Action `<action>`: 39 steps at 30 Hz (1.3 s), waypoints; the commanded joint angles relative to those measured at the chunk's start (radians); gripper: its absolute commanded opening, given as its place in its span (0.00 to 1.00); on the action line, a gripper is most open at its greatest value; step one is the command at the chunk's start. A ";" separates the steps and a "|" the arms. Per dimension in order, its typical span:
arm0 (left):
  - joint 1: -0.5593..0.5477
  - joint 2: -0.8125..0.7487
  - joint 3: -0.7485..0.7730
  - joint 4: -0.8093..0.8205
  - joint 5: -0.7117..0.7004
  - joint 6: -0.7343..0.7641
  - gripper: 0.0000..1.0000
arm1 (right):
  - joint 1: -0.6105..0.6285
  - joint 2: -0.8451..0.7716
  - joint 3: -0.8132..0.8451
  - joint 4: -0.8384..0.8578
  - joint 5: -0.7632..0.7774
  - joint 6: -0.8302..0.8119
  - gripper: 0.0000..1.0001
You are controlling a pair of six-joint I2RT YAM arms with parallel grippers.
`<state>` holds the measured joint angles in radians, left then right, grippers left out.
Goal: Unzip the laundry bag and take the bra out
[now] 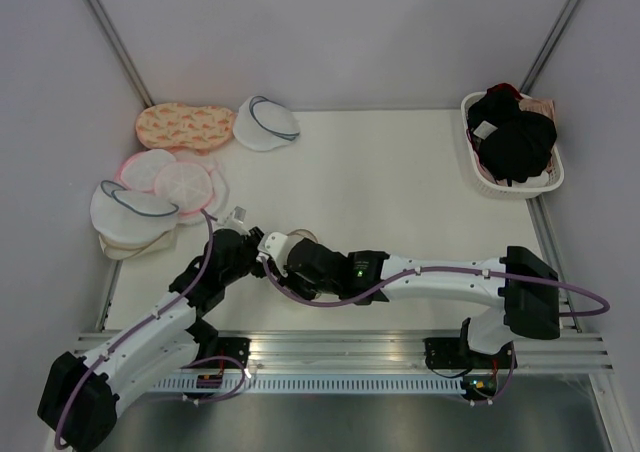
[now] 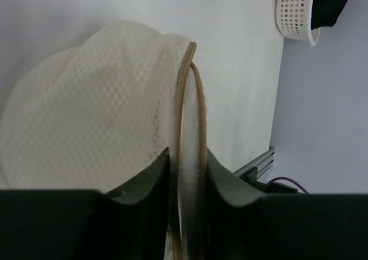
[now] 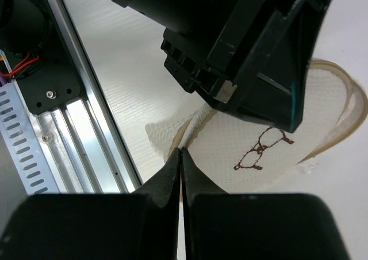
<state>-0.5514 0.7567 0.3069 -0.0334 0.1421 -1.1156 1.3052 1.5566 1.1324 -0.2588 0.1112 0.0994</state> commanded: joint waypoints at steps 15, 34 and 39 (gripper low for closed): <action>0.002 -0.098 -0.008 0.012 0.028 0.140 0.02 | 0.003 -0.379 -0.108 0.018 0.341 0.222 0.98; 0.002 -0.138 -0.153 0.265 0.114 0.169 0.02 | -0.037 -1.049 -0.256 -0.390 0.641 0.628 0.98; 0.002 -0.122 -0.138 0.244 0.110 0.188 0.02 | -0.035 -1.049 -0.266 -0.376 0.601 0.614 0.98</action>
<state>-0.5510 0.6292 0.1558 0.1627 0.2379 -0.9794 1.2686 0.4976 0.8730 -0.6231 0.7448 0.7006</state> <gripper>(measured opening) 0.037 0.979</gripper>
